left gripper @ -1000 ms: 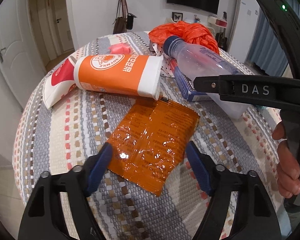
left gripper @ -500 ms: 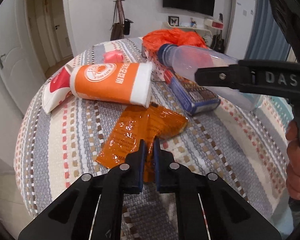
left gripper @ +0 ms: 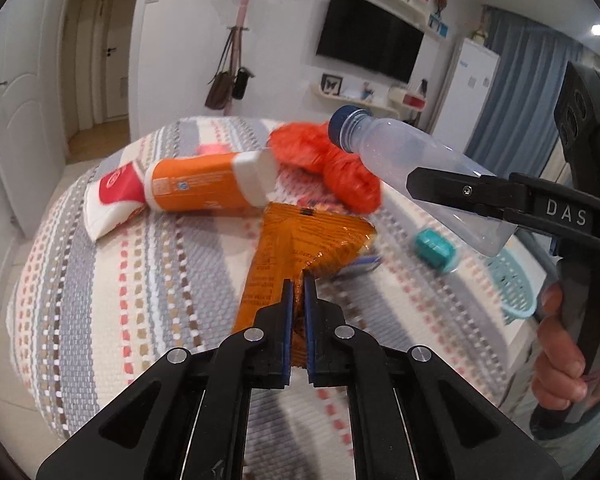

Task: Collect trash
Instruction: 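Grasp the orange snack wrapper with left tool while right tool grasps the clear bottle, then carry wrapper and bottle over the blue basket and open both tools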

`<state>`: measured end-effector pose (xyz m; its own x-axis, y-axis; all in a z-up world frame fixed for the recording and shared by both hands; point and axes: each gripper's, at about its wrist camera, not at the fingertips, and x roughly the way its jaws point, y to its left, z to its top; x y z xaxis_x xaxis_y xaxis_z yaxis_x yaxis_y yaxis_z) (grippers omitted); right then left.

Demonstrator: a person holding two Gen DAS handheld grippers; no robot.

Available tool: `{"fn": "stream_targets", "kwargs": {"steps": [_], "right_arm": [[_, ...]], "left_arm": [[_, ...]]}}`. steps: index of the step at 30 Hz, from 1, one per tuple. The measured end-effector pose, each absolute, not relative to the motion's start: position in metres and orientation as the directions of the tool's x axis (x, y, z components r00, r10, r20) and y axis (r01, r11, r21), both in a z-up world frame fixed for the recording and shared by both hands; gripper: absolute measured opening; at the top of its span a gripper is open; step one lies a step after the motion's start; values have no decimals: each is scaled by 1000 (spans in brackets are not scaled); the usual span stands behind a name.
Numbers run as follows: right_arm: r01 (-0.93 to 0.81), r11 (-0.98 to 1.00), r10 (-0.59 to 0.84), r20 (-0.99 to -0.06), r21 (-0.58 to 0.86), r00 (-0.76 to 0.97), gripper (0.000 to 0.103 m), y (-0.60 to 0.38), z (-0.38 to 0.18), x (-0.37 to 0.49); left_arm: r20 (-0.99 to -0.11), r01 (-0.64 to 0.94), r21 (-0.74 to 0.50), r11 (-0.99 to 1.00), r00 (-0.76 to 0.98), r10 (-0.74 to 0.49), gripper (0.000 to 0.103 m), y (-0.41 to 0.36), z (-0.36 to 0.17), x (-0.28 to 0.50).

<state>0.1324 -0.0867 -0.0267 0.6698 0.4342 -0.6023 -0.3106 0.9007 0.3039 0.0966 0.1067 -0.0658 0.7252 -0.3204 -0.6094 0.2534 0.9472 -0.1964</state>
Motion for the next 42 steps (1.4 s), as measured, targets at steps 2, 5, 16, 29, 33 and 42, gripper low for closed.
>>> {"fn": "stream_targets", "kwargs": {"steps": [2, 5, 16, 29, 33, 42], "right_arm": [[-306, 903, 429, -585, 303, 688, 52, -94, -20, 127], [-290, 908, 415, -559, 302, 718, 52, -108, -8, 121], [-179, 936, 317, -503, 303, 804, 52, -175, 9, 102], [47, 946, 114, -464, 322, 879, 52, -289, 9, 78], [135, 933, 46, -483, 333, 874, 52, -329, -5, 74], [333, 872, -81, -566, 358, 821, 52, -410, -53, 65]], "left_arm": [[-587, 276, -205, 939, 733, -344, 3, 102, -57, 94], [-563, 302, -210, 930, 740, -367, 3, 91, -47, 92], [-518, 399, -215, 892, 727, -450, 3, 41, -25, 106], [-501, 568, -185, 802, 648, -574, 3, -75, -4, 127], [-514, 612, -192, 767, 603, -610, 3, -115, -11, 135], [-570, 695, -212, 687, 483, -665, 3, -205, -35, 159]]}}
